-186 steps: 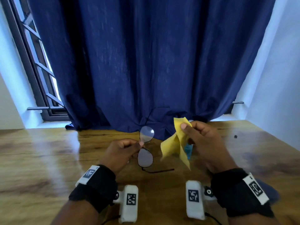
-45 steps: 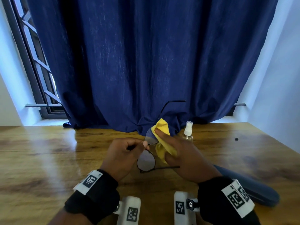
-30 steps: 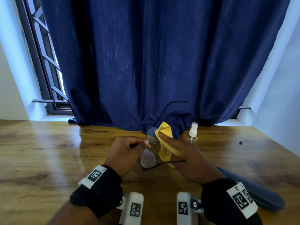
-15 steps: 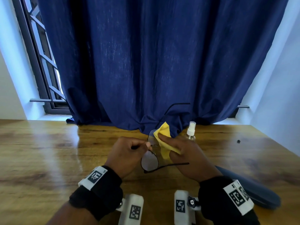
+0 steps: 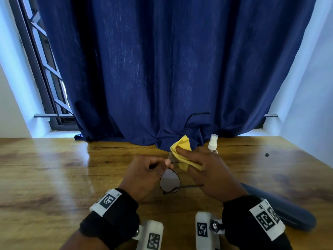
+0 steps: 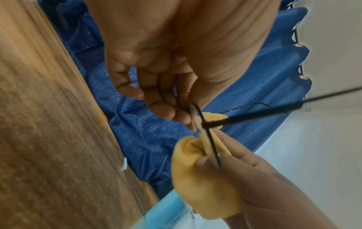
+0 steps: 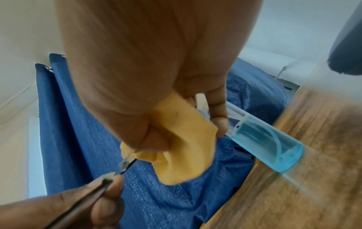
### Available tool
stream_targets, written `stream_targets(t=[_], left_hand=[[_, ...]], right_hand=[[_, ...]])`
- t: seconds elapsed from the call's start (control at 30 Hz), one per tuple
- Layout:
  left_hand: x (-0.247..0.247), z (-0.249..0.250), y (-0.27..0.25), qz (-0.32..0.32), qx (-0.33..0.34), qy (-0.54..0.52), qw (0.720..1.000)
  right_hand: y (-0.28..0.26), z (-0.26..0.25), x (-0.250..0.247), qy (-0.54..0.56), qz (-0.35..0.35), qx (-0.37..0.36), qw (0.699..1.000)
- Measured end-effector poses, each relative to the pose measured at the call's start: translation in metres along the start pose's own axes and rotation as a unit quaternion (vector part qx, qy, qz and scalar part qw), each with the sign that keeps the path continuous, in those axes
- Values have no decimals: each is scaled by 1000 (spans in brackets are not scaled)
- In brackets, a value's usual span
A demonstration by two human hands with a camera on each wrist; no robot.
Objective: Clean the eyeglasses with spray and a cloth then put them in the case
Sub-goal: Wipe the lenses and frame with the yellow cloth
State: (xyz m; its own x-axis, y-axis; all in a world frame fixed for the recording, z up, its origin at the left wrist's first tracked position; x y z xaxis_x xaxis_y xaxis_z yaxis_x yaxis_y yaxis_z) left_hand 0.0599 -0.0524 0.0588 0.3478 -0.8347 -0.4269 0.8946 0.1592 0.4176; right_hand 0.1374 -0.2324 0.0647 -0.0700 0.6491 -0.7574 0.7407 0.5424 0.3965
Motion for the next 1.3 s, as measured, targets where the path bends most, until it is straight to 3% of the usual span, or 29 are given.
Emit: stream_targets(t=[0.13,0.33,0.47,0.63,0.93,1.07,1.17,1.3], left_hand=[[-1,-1,2,-6,-15,-4,1000],[-3,4,0,2,-5,11,1000],[-4,3,0,16,7,40,999],[-4,1,0,30,3,43,999],[-3,2,-2,-5,7,2,1000],[-6,0,-2,-4,-31,-25,999],[-7,-1,-1,-3,-39,-38,999],[-6,-1,-2,-6,-40,-35,999]], right_hand=[[-2,-5,6,23,-23,-36,999],[2,3,5,-10,5,-5,1000],[-2,-6,9,19,-26,-44,999],[1,3,8,-22,-12,-2,1000],[0,-6,14,-6,-43,-49,998],[1,2,7,40,-18,-35,998],[3,10,3,-18,8,-12,1000],[1,5,14,-36,-31,-46,998]])
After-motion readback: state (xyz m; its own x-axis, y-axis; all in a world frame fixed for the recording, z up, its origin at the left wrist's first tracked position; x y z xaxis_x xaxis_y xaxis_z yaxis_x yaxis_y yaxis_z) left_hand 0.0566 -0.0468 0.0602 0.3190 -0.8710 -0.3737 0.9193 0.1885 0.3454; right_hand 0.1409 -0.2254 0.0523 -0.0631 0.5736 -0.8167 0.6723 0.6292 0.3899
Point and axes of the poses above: each hand's wrist, its own y-axis towards the middle knuckle, its own x-axis out of the palm, z = x × y, the point moved 3 cm from there along y, towards the middle knuckle, and after that the axes turned 7 degrees about x, right-handed, at the moved point
